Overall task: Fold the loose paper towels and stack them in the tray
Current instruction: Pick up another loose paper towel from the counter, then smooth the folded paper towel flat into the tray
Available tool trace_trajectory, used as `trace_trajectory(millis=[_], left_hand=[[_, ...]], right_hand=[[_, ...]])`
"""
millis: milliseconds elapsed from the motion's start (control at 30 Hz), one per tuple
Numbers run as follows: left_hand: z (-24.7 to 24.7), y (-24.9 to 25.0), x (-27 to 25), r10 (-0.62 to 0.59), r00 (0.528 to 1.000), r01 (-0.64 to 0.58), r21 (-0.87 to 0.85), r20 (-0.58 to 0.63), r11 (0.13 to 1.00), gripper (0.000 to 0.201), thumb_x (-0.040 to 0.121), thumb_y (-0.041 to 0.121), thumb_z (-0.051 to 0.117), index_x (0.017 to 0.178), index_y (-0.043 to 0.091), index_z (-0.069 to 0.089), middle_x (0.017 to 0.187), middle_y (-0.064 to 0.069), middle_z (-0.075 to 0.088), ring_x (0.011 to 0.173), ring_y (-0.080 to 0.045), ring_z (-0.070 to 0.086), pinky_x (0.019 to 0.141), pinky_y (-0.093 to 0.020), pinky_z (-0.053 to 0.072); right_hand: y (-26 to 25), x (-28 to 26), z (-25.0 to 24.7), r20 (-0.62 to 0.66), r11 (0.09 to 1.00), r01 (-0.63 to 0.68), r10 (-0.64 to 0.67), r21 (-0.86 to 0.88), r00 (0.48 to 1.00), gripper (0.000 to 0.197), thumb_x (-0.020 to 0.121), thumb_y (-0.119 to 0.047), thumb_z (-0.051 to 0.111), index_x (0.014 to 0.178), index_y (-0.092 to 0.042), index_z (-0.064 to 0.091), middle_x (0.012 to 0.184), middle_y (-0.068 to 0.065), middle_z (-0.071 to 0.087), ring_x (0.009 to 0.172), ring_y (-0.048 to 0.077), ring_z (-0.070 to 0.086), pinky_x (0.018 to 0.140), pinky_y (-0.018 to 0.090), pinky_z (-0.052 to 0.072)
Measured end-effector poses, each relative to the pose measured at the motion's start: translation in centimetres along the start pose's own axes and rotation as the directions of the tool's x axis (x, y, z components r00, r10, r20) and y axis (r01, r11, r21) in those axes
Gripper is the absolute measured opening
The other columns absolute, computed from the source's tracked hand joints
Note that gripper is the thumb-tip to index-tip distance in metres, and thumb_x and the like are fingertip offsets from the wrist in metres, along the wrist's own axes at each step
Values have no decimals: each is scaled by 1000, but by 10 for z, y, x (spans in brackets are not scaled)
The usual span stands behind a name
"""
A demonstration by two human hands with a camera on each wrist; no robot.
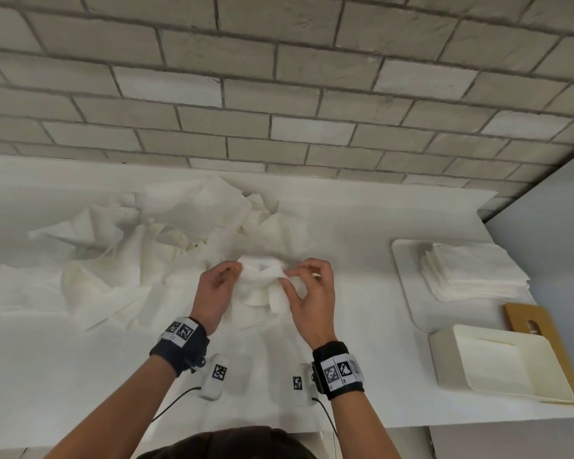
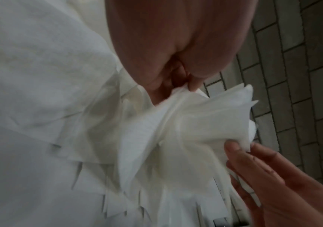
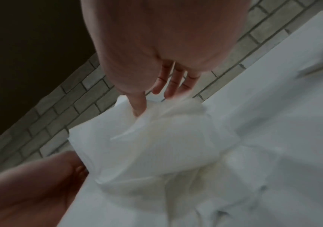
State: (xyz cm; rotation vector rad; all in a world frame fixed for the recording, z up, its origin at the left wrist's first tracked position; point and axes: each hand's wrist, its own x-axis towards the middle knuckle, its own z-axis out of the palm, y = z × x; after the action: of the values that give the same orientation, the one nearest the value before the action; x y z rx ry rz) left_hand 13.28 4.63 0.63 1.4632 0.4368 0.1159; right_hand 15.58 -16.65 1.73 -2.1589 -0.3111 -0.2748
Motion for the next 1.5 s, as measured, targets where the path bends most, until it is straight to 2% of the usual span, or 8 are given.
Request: trace_trajectory(millis=[200,367,500,633,900,1033,1200,1500], left_hand=[[-3,5,5,17,991,-18,-6,-131,1000,15,104,10,64,117,15,58,102,-12,78,91,-26,73,79,-43,58],[-15,10,7,248,969,-244,186,3,952,35,100,-8,57,107,26,58,113,5,64,109,-17,66,83,-39,53],[-13,30,5,328,927,-364,230,179,902,47,101,-14,50,122,22,72,130,4,69,128,-24,63,102,-46,57],[-2,53,2,308,941,-326,125,140,937,55,96,-21,47,133,21,48,125,19,65,117,-20,68,94,-43,59],[10,82,13,215,964,-247,225,156,943,36,105,2,50,115,24,78,121,3,77,116,-19,70,107,-49,52],[28,101,-2,69,910,3,-173,408,985,57,95,67,54,129,25,72,134,0,73,124,-17,67,106,-36,51],[60,94,-18,201,876,-276,114,437,954,28,96,22,78,122,15,74,122,8,78,118,-10,72,105,-39,57],[108,86,-31,263,804,-451,258,534,854,20,99,26,75,119,25,76,113,13,79,106,-5,73,88,-26,57]], right_hand=[[20,-26,1,194,994,81,-65,-79,979,18,90,-19,86,96,-31,75,120,-22,61,116,4,55,98,43,50],[-9,-4,-18,182,986,-8,-23,164,983,6,99,-21,80,101,-22,74,99,-18,72,95,6,67,86,22,51],[-41,36,-40,136,980,75,-101,183,986,6,102,-25,76,105,-20,78,102,-12,72,95,10,70,83,27,55],[-73,73,-68,175,974,95,-131,204,976,13,99,-24,80,110,-20,76,104,-14,76,100,8,73,87,24,56],[-97,97,-109,123,931,56,-107,360,987,15,91,-18,88,96,-17,73,96,-10,77,99,14,76,82,19,50],[-89,101,-109,86,945,15,-46,328,995,16,92,-21,87,97,-16,73,96,-11,78,100,12,76,82,21,53],[-79,88,-123,77,977,59,-76,207,994,21,100,-22,78,118,-28,69,106,-14,75,109,10,72,80,22,51],[-55,61,-174,348,964,224,-164,-142,923,45,92,-53,81,134,-51,63,138,-19,42,121,9,56,108,29,48]])
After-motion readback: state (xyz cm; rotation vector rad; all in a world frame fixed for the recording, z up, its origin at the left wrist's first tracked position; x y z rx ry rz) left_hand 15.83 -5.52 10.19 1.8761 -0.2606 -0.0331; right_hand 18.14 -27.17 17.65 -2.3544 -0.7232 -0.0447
